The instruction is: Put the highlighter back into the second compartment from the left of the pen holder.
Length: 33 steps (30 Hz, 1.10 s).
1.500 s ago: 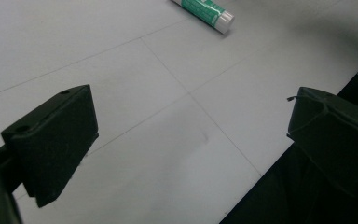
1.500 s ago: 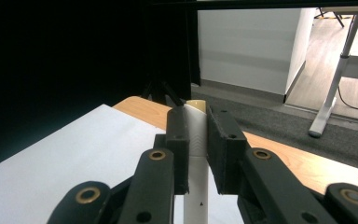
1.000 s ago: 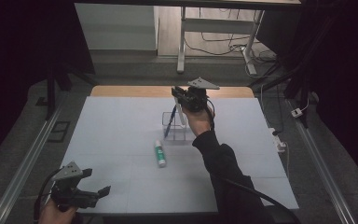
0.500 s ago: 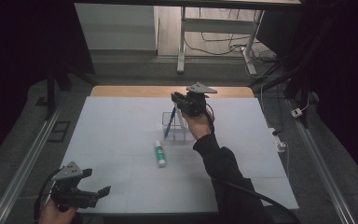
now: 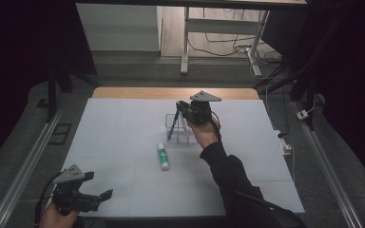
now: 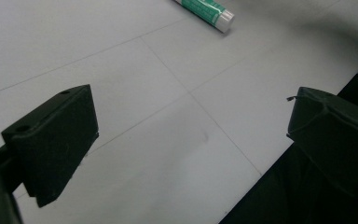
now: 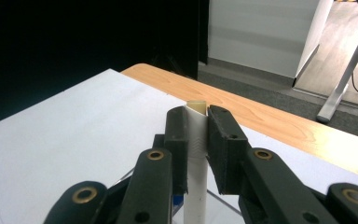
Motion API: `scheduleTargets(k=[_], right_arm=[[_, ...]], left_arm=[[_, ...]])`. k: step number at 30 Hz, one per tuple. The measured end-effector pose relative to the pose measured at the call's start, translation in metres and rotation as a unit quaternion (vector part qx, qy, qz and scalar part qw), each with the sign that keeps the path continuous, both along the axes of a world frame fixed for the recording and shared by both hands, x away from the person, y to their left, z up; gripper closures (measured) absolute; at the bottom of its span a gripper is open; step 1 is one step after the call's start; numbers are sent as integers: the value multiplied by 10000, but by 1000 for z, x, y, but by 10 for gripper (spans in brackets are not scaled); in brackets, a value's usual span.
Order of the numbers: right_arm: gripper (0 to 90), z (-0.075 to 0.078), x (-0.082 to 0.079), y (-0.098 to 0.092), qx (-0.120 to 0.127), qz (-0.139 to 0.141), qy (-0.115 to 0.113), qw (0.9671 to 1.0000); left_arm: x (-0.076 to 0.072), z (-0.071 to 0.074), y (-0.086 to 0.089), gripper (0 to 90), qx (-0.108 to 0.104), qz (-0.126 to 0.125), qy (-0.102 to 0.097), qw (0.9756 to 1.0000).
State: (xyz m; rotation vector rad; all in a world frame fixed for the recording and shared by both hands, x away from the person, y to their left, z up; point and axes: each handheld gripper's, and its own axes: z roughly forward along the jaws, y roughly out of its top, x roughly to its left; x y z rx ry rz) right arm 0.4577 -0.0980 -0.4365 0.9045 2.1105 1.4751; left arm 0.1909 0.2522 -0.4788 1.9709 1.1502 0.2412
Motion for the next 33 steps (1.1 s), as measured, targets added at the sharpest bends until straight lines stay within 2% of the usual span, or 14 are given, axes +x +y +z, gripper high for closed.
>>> scheduleTargets(k=[5,12,19,30,33], right_arm=[[694,3,-2,0,-40,63,9,10000],[550,10,-9,-3,-288,65,7,9996],[445,15,-14,-13,-328,56,291,9990],[297,16,-31,-34,-376,298,592,9971],[271,14,-37,-39,-490,373,663,9959]], left_arm=[[0,0,0,15,-8,9,1,10000],[0,0,1,15,-20,32,13,10000],[1,0,0,15,-13,37,26,10000],[1,0,0,15,-8,37,66,10000],[1,0,0,15,1,30,75,10000]])
